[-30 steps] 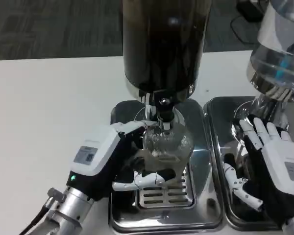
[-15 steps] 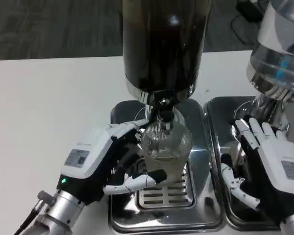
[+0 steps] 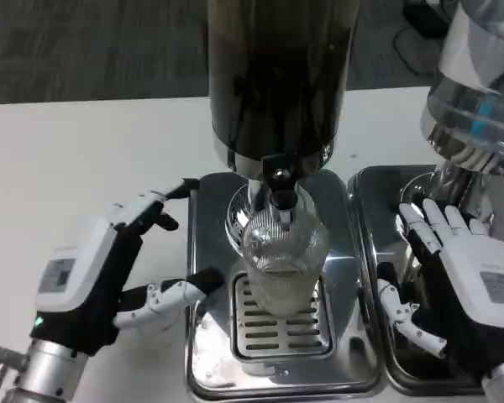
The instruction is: Grasp the cup under the faucet to collect the drink, then remove the cup.
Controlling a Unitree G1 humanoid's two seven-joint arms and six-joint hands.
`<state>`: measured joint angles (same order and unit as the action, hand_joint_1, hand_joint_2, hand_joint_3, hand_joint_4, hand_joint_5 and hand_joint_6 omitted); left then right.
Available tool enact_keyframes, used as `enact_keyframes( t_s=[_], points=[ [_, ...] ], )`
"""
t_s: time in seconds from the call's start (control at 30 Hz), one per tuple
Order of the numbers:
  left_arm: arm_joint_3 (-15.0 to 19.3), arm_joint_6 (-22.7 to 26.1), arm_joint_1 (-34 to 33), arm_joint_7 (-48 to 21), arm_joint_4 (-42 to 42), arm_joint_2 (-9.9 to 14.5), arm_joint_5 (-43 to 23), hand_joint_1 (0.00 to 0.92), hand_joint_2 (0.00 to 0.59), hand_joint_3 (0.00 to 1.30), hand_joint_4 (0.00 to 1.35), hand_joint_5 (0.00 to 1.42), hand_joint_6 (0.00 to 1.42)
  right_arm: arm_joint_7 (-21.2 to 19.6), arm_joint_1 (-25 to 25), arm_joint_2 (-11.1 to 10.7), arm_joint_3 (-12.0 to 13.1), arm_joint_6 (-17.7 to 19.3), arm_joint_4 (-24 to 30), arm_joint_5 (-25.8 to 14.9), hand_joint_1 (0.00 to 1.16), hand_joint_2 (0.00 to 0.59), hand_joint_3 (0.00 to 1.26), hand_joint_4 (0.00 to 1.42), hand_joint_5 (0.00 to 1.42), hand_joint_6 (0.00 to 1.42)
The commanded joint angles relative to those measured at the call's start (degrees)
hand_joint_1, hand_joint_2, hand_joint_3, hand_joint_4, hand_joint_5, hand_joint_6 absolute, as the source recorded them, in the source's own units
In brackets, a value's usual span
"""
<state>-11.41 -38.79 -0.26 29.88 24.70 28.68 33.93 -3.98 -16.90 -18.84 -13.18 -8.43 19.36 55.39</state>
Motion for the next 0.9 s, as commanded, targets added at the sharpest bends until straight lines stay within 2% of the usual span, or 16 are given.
enact_keyframes(
  t_s=[0.03, 0.3, 0.43, 0.53, 0.77, 0.9],
  points=[
    [2.4, 1.6, 3.0, -2.3, -4.8, -0.1, -1.0, 0.0, 0.011, 0.26, 0.25, 0.47, 0.29, 0.0, 0.6, -1.7, 1.3, 1.6, -1.1, -1.5, 0.26, 0.479, 0.08, 0.0, 0.0, 0.0],
    [6.8, 3.0, 7.1, -5.7, -13.2, -1.8, -4.3, 0.0, 0.015, 0.16, 0.08, 0.3, 0.14, 0.2, 0.5, -3.7, 2.4, 2.8, -1.5, -2.8, 0.26, 0.479, 0.08, 0.0, 0.0, 0.0],
    [8.7, 2.0, 7.4, -8.9, -16.7, -2.0, -7.5, 0.0, 0.051, 0.05, 0.0, 0.15, 0.01, 0.7, 1.0, -5.0, 2.5, 3.1, -1.2, -2.5, 0.26, 0.492, 0.07, 0.0, 0.0, 0.0],
    [9.2, 0.0, 6.6, -13.5, -17.5, -1.5, -13.0, 0.0, 0.094, 0.0, 0.0, 0.04, 0.0, 0.8, 1.2, -5.3, 2.5, 3.0, -1.3, -2.5, 0.26, 0.493, 0.07, 0.0, 0.0, 0.0],
    [12.0, -4.1, 5.7, -19.5, -20.7, -2.1, -20.3, 0.0, 0.12, 0.0, 0.0, 0.03, 0.0, 1.1, 1.4, -5.5, 2.3, 3.3, -2.0, -2.6, 0.27, 0.494, 0.06, 0.0, 0.0, 0.0],
    [13.0, -3.9, 5.9, -25.6, -25.7, -1.1, -27.3, 0.0, 0.127, 0.0, 0.0, 0.04, 0.0, 1.0, 2.0, -5.8, 2.3, 3.5, -2.6, -2.4, 0.27, 0.494, 0.05, 0.0, 0.0, 0.0]
  ],
)
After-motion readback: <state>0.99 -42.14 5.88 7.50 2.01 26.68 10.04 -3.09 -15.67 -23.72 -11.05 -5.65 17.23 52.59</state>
